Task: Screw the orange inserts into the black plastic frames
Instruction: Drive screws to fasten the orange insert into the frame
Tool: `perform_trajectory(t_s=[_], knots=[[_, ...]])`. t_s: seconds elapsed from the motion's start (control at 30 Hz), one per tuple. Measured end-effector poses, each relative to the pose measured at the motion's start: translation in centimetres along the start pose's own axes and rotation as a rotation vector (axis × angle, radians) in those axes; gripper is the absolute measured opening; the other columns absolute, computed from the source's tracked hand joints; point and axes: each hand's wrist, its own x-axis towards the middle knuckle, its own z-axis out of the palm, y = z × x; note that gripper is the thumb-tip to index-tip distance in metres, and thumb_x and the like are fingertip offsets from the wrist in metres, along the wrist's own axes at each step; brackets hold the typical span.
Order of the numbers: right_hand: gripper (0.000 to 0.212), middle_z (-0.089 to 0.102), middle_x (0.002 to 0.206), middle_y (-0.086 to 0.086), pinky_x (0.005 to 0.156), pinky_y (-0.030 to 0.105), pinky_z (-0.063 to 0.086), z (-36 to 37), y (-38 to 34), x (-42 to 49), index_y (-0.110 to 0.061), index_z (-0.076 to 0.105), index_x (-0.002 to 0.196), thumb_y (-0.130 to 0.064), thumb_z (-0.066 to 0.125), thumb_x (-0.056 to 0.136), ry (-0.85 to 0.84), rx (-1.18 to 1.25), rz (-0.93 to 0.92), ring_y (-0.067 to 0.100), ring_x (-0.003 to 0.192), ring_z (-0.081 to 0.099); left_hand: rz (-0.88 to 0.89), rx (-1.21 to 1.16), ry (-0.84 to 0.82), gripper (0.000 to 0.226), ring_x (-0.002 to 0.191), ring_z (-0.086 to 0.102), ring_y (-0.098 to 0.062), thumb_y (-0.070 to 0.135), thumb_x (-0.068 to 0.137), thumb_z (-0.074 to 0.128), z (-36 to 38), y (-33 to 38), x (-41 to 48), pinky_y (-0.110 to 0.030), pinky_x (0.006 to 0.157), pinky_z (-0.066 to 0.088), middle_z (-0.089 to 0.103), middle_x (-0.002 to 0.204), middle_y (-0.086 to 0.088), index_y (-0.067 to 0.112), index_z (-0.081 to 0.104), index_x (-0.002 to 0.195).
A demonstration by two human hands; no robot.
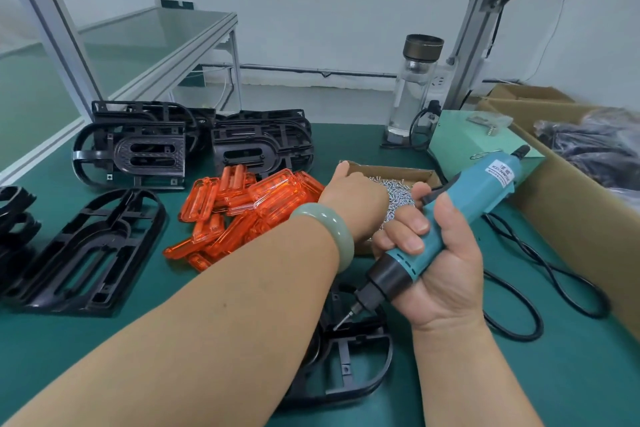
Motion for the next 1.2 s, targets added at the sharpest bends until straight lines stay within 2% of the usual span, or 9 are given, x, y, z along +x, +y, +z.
perform_trajectory(t_s=[0.1, 0.27, 0.37, 0.47, 0.7, 0.9, 1.0, 1.1, 1.2], knots=[[0.06, 0.044, 0.056, -0.006, 0.05, 0.02, 0.045, 0.0, 0.0, -0.1, -0.016, 0.06, 0.09, -0.025, 0.097, 0.044, 0.004, -0.001, 0.003, 0.005, 0.041, 0.044, -0.008, -0.011, 0.041, 0.029, 0.07, 0.043, -0.021, 0.012, 0.081, 0.049, 0.3, 0.2, -0.1, -0.043, 0.107, 0.018, 0.035, 0.056, 0.008, 0.022, 0.035, 0.058], [0.058, 0.045, 0.056, -0.006, 0.05, 0.019, 0.044, -0.1, 0.0, -0.1, -0.016, 0.061, 0.09, -0.026, 0.096, 0.045, -0.008, -0.007, 0.005, 0.005, 0.041, 0.044, -0.098, -0.105, 0.116, 0.022, 0.072, 0.044, -0.018, 0.014, 0.087, 0.044, 0.3, 0.3, 0.2, -0.039, 0.104, 0.02, 0.04, 0.058, 0.01, 0.024, 0.053, 0.07], [0.055, 0.044, 0.057, -0.006, 0.05, 0.019, 0.044, -0.2, 0.0, 0.0, -0.017, 0.06, 0.09, -0.026, 0.095, 0.048, -0.03, -0.006, 0.011, 0.004, 0.041, 0.044, -0.118, -0.334, 0.14, 0.021, 0.086, 0.053, -0.018, 0.02, 0.089, 0.047, -0.4, -0.1, 0.1, -0.037, 0.102, 0.024, 0.061, 0.079, 0.006, 0.033, 0.063, 0.086], [0.059, 0.044, 0.057, -0.006, 0.05, 0.02, 0.045, -0.2, 0.0, 0.1, -0.017, 0.059, 0.09, -0.026, 0.096, 0.046, -0.013, -0.011, 0.006, 0.005, 0.041, 0.044, -0.154, -0.521, 0.259, 0.017, 0.095, 0.058, -0.022, 0.025, 0.087, 0.053, -0.9, -0.3, -0.4, -0.032, 0.087, 0.041, 0.067, 0.096, 0.0, 0.029, 0.067, 0.094], [0.061, 0.044, 0.057, -0.007, 0.05, 0.021, 0.046, -0.2, 0.0, 0.1, -0.017, 0.06, 0.091, -0.028, 0.097, 0.043, 0.021, -0.04, -0.021, 0.005, 0.041, 0.044, -0.368, -0.976, 0.547, 0.021, 0.059, 0.052, 0.001, 0.015, 0.078, 0.062, -2.3, -2.2, -2.5, -0.016, 0.063, 0.043, 0.055, 0.059, 0.017, 0.029, 0.056, 0.065], [0.06, 0.044, 0.057, -0.007, 0.049, 0.021, 0.046, 0.0, 0.2, 0.1, -0.018, 0.06, 0.09, -0.028, 0.097, 0.044, 0.014, -0.041, -0.021, 0.005, 0.041, 0.045, -0.439, -1.219, 0.627, 0.023, 0.055, 0.057, 0.0, 0.009, 0.076, 0.067, -1.7, -3.6, -7.0, -0.014, 0.055, 0.047, 0.061, 0.055, 0.019, 0.03, 0.061, 0.069], [0.044, 0.044, 0.057, -0.008, 0.05, 0.02, 0.046, 0.3, 0.3, 0.0, -0.019, 0.059, 0.091, -0.028, 0.088, 0.058, 0.054, -0.045, -0.036, 0.004, 0.041, 0.044, -0.474, -1.356, 0.617, 0.028, 0.066, 0.065, -0.01, 0.006, 0.08, 0.066, -1.2, -4.1, -9.6, -0.022, 0.064, 0.054, 0.066, 0.062, 0.012, 0.035, 0.065, 0.082], [0.013, 0.043, 0.058, -0.01, 0.051, 0.019, 0.045, 0.5, 0.6, -0.2, -0.021, 0.057, 0.089, -0.031, 0.059, 0.081, 0.143, -0.051, -0.101, 0.003, 0.042, 0.043, -0.533, -1.55, 0.612, 0.025, 0.067, 0.068, -0.01, 0.007, 0.081, 0.068, -0.6, -4.1, -12.1, -0.019, 0.06, 0.051, 0.072, 0.068, 0.003, 0.03, 0.074, 0.078], [0.012, 0.044, 0.059, -0.011, 0.053, 0.019, 0.046, 0.6, 1.1, -0.4, -0.022, 0.056, 0.089, -0.032, 0.055, 0.082, 0.193, -0.025, -0.157, 0.003, 0.044, 0.043, -0.608, -1.694, 0.638, 0.022, 0.063, 0.066, -0.01, 0.01, 0.08, 0.07, 0.1, -3.6, -14.7, -0.017, 0.056, 0.05, 0.071, 0.068, 0.001, 0.032, 0.075, 0.079]])
